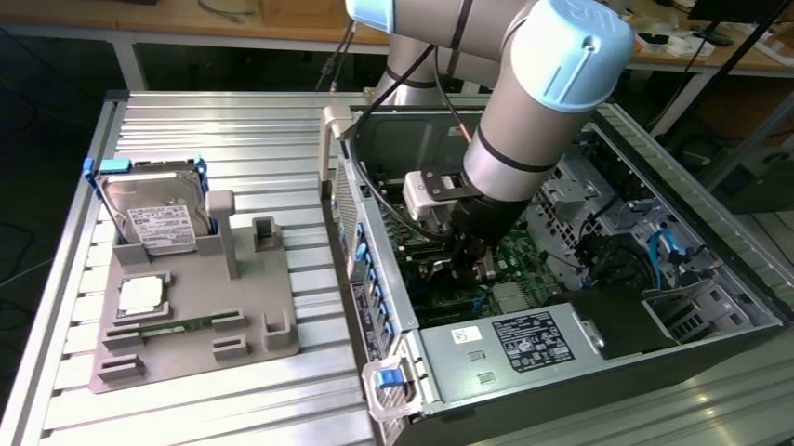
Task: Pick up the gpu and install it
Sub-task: 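Insert the gpu into the slot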
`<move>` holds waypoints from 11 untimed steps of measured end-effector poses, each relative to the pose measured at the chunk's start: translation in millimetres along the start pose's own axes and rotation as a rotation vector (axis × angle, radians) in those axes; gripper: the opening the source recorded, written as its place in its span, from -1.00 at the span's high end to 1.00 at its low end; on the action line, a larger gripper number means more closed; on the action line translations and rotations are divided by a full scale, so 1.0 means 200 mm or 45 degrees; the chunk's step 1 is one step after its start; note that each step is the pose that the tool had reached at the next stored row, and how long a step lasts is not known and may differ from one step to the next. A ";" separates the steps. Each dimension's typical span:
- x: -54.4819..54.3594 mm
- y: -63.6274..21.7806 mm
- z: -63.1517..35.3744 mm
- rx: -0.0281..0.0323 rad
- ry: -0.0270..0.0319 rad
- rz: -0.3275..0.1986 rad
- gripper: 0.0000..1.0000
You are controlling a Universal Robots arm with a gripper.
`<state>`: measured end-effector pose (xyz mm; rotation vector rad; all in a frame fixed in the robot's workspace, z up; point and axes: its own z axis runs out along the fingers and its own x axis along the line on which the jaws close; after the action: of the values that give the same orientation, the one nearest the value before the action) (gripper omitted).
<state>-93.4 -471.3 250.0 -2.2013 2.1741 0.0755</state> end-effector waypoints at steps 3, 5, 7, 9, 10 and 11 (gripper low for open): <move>0.00 0.001 0.000 0.0032 -0.0001 0.000 0.47; 0.00 0.004 0.001 0.0035 -0.0001 0.000 0.47; 0.00 0.006 0.006 0.0034 0.0004 0.000 0.47; 0.00 0.007 0.014 0.0034 0.0003 -0.001 0.47; 0.00 0.013 0.040 0.0037 0.0004 -0.001 0.47; 0.00 0.013 0.041 0.0034 -0.0006 -0.001 0.47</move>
<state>-96.0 -471.3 241.7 -2.2002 2.1721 0.0730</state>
